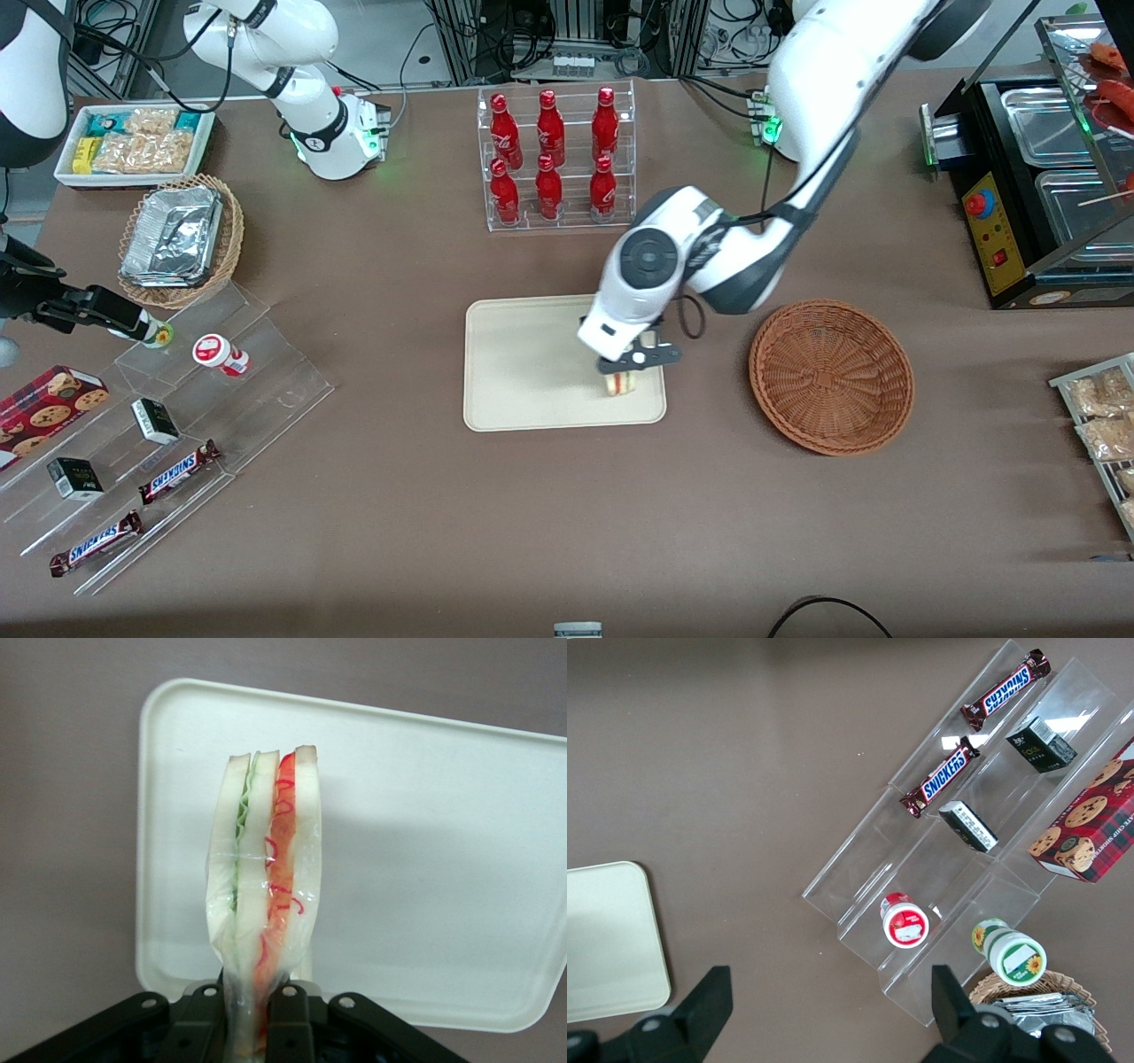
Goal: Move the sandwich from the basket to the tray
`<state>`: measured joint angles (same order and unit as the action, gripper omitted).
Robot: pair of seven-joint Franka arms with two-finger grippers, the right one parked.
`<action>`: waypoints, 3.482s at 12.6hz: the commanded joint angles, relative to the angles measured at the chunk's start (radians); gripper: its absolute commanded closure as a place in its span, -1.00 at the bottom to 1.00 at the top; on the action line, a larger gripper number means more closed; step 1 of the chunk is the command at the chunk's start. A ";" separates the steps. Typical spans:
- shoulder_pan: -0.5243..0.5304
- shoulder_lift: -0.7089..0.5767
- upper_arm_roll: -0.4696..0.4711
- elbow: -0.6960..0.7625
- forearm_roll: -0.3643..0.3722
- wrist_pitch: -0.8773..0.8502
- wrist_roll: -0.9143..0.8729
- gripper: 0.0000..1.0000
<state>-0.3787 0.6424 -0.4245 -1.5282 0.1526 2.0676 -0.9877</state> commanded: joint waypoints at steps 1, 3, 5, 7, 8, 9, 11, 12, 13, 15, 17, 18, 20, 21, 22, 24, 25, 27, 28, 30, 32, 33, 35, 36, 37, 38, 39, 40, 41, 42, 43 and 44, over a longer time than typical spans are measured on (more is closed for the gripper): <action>-0.081 0.112 0.012 0.176 0.044 -0.084 -0.080 1.00; -0.127 0.172 0.012 0.261 0.082 -0.138 -0.123 1.00; -0.141 0.187 0.013 0.270 0.106 -0.141 -0.131 1.00; -0.146 0.204 0.012 0.278 0.120 -0.136 -0.131 1.00; -0.153 0.220 0.013 0.284 0.122 -0.135 -0.131 1.00; -0.155 0.229 0.013 0.287 0.122 -0.133 -0.129 1.00; -0.157 0.238 0.013 0.289 0.120 -0.130 -0.143 1.00; -0.157 0.243 0.013 0.289 0.120 -0.130 -0.154 1.00; -0.160 0.246 0.013 0.293 0.120 -0.129 -0.166 1.00; -0.167 0.252 0.013 0.304 0.120 -0.121 -0.172 1.00; -0.167 0.253 0.013 0.303 0.120 -0.101 -0.178 1.00; -0.167 0.260 0.013 0.303 0.120 -0.101 -0.180 1.00; -0.167 0.264 0.013 0.303 0.120 -0.097 -0.181 0.44; -0.167 0.264 0.013 0.303 0.120 -0.089 -0.181 0.10; -0.167 0.266 0.013 0.303 0.120 -0.087 -0.180 -0.31; -0.167 0.264 0.013 0.303 0.120 -0.087 -0.175 -1.00; -0.167 0.264 0.013 0.303 0.120 -0.087 -0.178 -1.00; -0.163 0.250 0.013 0.307 0.120 -0.089 -0.181 -1.00; -0.157 0.240 0.012 0.328 0.114 -0.104 -0.180 -1.00; -0.149 0.209 0.012 0.344 0.113 -0.141 -0.175 -1.00; -0.146 0.171 0.012 0.345 0.117 -0.182 -0.167 -1.00; -0.123 0.157 0.010 0.344 0.114 -0.196 -0.160 -1.00; -0.095 0.125 0.009 0.341 0.108 -0.205 -0.114 -1.00; -0.069 0.105 0.009 0.338 0.108 -0.230 -0.064 -1.00; -0.056 0.086 0.007 0.339 0.107 -0.274 -0.057 -1.00; -0.049 0.060 0.012 0.341 0.096 -0.326 -0.072 -1.00; 0.010 0.031 0.007 0.332 0.079 -0.361 -0.056 -1.00; 0.053 0.008 0.000 0.309 0.077 -0.380 -0.022 -1.00; 0.076 -0.025 0.001 0.289 0.074 -0.382 0.042 -1.00; 0.113 -0.059 0.001 0.245 0.064 -0.382 0.096 -1.00; 0.150 -0.096 0.001 0.197 0.053 -0.376 0.150 -1.00; 0.178 -0.122 0.001 0.171 0.051 -0.376 0.206 -1.00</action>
<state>-0.2537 0.6120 -0.4170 -1.2412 0.2276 1.6848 -0.8638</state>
